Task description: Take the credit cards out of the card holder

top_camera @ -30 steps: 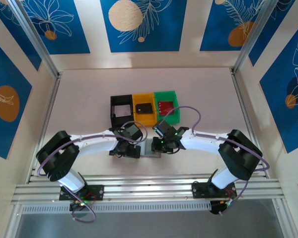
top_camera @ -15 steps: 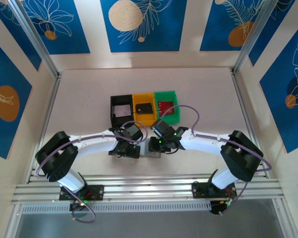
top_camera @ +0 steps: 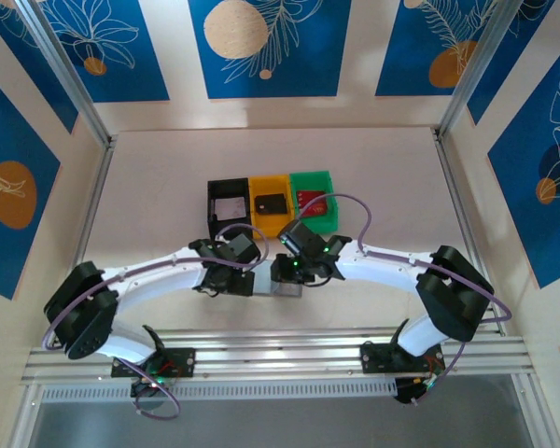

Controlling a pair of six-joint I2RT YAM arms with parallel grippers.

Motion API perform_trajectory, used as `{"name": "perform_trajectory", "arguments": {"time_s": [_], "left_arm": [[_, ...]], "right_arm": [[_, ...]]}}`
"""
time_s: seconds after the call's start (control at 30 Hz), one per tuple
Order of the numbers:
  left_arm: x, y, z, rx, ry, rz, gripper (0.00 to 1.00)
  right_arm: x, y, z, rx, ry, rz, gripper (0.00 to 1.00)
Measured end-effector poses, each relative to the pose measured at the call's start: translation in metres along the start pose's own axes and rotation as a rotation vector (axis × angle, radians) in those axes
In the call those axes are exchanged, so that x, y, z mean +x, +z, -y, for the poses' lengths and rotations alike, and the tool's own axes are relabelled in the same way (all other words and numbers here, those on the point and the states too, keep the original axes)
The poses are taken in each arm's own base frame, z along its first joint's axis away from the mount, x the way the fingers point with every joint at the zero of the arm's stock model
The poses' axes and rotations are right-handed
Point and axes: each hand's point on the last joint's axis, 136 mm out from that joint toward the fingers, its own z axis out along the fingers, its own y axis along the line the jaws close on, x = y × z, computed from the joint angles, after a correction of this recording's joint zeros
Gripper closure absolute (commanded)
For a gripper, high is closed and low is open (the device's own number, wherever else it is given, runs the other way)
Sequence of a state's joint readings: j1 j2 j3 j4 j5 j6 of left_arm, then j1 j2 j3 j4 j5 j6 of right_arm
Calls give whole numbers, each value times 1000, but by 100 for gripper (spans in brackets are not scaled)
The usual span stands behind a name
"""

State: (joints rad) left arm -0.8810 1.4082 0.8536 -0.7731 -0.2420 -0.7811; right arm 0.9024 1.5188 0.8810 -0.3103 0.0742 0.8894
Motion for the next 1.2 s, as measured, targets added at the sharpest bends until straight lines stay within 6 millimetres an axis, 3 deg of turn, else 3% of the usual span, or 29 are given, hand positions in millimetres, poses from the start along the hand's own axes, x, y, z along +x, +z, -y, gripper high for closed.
{"name": "perform_trajectory", "arguments": {"time_s": [0.4,1.2], "left_arm": [[-10,-24,-13,28,-44,74,0],[-11,-30,-25,25,-76,86,0]], "right_arm": [[3,9,-13,-4,-25,-22,76],[7,20,-35,-28,-60,-63,73]]}}
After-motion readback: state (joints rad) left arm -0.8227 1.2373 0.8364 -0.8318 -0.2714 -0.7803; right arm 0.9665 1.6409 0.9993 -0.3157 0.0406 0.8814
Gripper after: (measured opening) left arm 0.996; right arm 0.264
